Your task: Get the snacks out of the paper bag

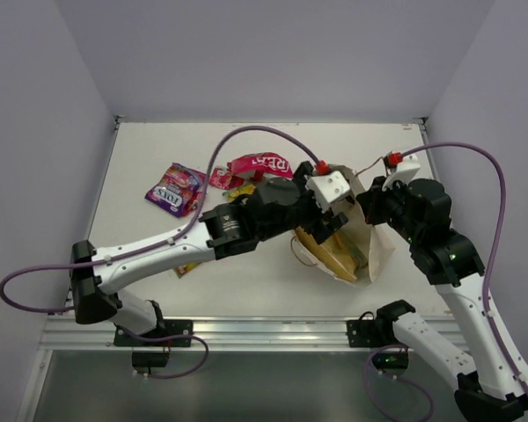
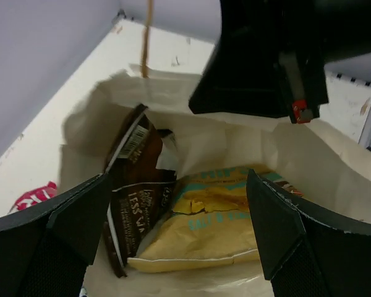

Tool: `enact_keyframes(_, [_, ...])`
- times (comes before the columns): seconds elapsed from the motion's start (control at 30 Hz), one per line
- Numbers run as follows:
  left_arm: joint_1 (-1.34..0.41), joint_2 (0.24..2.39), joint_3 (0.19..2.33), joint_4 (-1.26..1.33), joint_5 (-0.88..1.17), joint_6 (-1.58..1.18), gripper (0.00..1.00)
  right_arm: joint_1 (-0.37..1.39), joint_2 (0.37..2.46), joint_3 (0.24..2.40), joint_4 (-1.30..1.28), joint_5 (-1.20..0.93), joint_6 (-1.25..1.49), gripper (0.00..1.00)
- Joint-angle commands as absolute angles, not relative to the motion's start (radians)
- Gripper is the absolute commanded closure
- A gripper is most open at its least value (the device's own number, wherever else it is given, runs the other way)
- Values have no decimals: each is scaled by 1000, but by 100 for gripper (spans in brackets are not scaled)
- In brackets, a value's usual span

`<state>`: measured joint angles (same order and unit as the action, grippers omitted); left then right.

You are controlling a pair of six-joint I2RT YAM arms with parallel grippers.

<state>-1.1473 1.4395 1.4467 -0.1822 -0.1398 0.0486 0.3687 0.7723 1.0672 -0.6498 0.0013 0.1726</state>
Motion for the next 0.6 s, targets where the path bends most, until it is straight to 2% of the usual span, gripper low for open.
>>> enact_keyframes(0.0, [-1190,1531,1502,-261,-296,93,4,379,769,1101,-655,-8,158,100])
enact_keyframes(0.3, [-1195,1683,1582,-204,-563,216,0,382,742,1080,-650,-9,152,100])
enact_keyframes(0.43, [-1195,1635,1499,-80,-569,276,0,383,732,1072,-646,-9,152,100])
enact_keyframes(0.57, [-1167,1623,1476,-77,-471,275,0,383,733,1069,-641,-12,152,100])
